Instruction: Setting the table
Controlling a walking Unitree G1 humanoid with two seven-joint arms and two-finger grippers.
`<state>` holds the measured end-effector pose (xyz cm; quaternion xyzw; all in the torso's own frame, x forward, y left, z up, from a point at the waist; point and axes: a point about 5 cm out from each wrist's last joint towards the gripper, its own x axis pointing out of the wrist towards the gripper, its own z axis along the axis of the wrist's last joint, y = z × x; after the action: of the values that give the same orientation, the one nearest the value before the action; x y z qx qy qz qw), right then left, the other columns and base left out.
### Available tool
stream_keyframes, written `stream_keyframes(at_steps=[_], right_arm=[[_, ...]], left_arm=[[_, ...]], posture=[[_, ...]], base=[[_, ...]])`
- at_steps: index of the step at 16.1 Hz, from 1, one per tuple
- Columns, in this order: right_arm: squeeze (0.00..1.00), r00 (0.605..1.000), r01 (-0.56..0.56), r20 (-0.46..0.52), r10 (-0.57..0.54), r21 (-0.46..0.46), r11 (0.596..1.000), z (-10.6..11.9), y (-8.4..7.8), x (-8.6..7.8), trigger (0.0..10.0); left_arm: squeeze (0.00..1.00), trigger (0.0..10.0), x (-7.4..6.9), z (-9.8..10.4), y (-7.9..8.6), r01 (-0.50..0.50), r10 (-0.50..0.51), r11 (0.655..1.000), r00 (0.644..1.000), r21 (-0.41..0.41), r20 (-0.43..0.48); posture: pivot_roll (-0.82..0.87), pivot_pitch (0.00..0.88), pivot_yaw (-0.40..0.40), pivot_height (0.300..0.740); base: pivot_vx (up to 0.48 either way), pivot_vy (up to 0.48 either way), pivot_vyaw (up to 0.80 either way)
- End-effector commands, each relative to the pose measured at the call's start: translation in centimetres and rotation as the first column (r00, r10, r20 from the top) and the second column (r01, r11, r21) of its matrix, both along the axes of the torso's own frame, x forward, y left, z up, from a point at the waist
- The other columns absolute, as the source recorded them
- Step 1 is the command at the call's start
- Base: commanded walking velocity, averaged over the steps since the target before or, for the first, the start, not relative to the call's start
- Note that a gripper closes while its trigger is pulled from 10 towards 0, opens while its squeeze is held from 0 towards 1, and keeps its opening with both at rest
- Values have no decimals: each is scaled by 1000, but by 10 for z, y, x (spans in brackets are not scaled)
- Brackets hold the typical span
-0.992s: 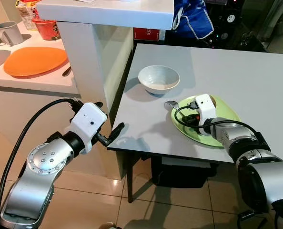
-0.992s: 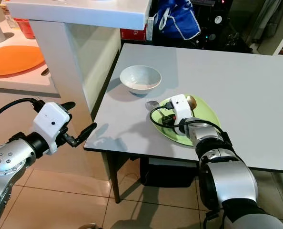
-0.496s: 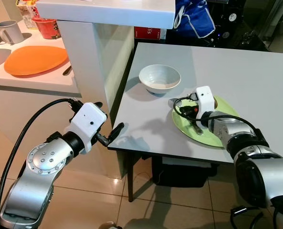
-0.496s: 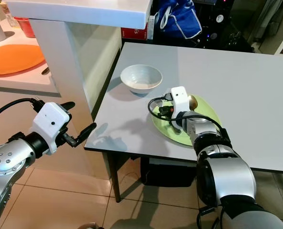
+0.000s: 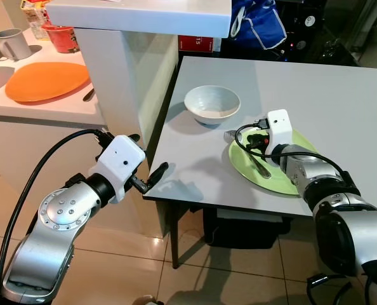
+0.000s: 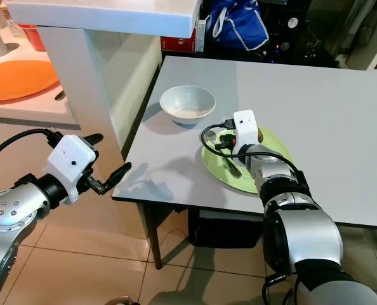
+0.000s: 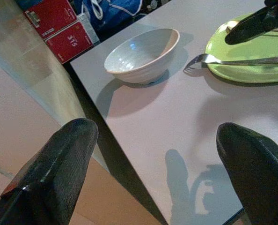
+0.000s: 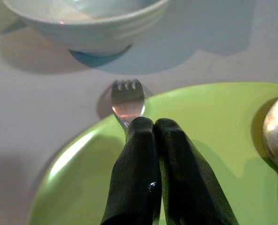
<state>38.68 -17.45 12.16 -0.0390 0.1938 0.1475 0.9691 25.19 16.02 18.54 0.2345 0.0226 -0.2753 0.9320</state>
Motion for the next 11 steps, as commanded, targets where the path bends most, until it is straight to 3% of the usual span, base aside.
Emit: stream_keyframes(at_steps=[1, 2, 5, 11], right_arm=[[8, 1000, -3, -1, 3, -24, 1000, 0, 2, 0, 10000], [1000, 1000, 7, -2, -7, -33, 999, -1, 1, 0, 10000], [1000, 999, 53, -2, -53, 19, 998, -1, 0, 1, 10000], [1000, 999, 43, -35, -42, 28, 999, -6, 0, -2, 10000]], left_arm=[[0, 10000, 0, 0, -1, 12, -12, 1000, 1000, 14, -3], [0, 10000, -1, 0, -1, 12, -12, 1000, 1000, 14, -3], [0, 10000, -2, 0, 0, 0, 0, 1000, 1000, 16, 1], [0, 10000, -2, 0, 0, 6, -6, 1000, 1000, 17, 0]], posture=[[183, 0, 38, 740], [191, 0, 33, 740], [203, 0, 21, 740], [195, 0, 30, 740]], base=[[0, 0, 0], [0, 0, 0], [0, 0, 0], [0, 0, 0]])
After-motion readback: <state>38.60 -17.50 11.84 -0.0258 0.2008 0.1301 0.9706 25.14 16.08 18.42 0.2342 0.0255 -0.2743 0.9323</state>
